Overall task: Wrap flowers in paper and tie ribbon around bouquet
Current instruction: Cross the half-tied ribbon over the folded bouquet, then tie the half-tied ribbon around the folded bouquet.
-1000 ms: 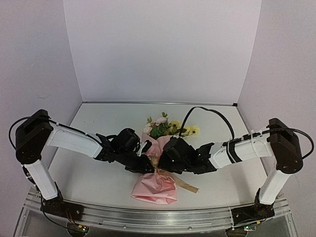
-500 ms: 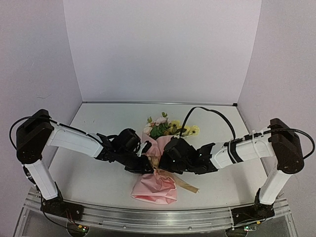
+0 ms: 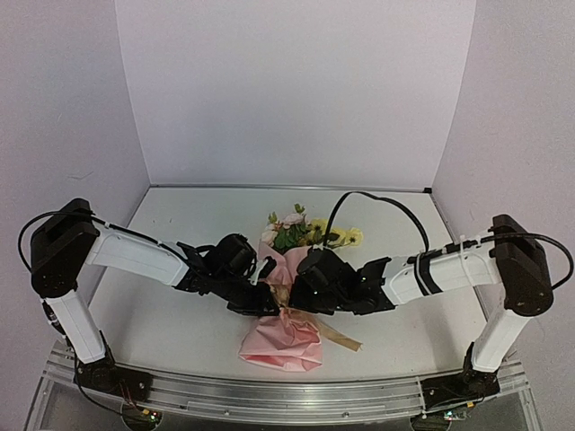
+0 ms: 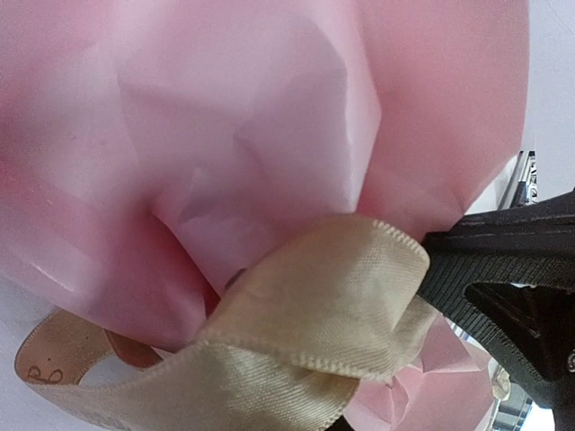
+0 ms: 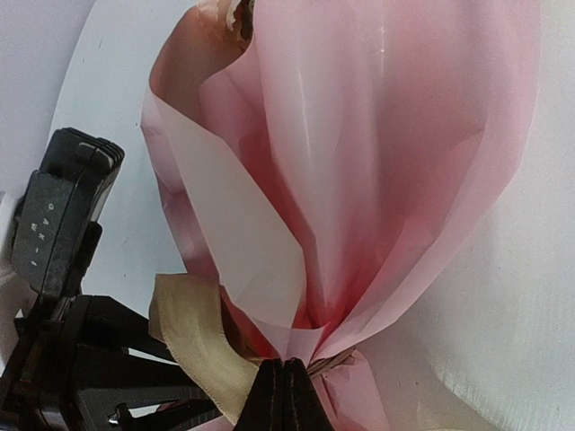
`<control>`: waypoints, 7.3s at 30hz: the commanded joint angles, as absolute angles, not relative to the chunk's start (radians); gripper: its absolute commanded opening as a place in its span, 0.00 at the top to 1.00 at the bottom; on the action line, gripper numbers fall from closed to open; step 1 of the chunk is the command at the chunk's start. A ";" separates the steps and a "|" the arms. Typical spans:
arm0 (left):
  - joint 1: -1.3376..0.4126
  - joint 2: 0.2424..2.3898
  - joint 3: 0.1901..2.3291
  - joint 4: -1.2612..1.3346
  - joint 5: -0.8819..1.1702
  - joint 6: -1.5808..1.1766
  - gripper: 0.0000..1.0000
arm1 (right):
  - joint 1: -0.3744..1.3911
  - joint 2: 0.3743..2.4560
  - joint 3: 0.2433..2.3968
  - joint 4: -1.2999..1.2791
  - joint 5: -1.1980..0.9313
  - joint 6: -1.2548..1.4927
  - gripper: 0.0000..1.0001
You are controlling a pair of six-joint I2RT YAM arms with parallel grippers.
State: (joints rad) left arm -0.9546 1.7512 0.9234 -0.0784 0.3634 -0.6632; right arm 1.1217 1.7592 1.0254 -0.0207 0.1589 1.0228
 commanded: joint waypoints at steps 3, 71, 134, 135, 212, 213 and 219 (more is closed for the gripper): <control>-0.954 1.776 0.937 -0.132 0.330 -0.664 0.88 | 1.114 1.729 1.098 -0.055 0.177 0.975 1.00; -0.954 1.719 0.958 -0.149 0.337 -0.628 0.85 | 1.099 1.625 1.000 -0.185 0.262 1.017 1.00; -0.785 1.574 0.778 0.070 0.530 -0.742 0.97 | 1.102 1.637 0.953 -0.102 0.263 1.080 1.00; -0.784 1.569 0.781 0.056 0.523 -0.738 0.98 | 1.105 1.631 0.946 -0.101 0.273 1.087 1.00; -0.574 1.373 0.751 -0.240 0.231 -0.730 1.00 | 1.101 1.561 0.819 -0.357 0.539 1.319 1.00; -0.574 1.371 0.754 -0.249 0.221 -0.728 1.00 | 1.099 1.565 0.818 -0.361 0.535 1.322 1.00; -0.572 1.374 0.736 -0.251 0.193 -0.738 1.00 | 1.090 1.568 0.797 -0.373 0.523 1.356 1.00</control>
State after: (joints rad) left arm -0.6056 1.3991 0.7440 -0.1937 0.3286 -0.7339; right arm 1.1212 1.5916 0.8403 -0.2224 0.4544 1.3229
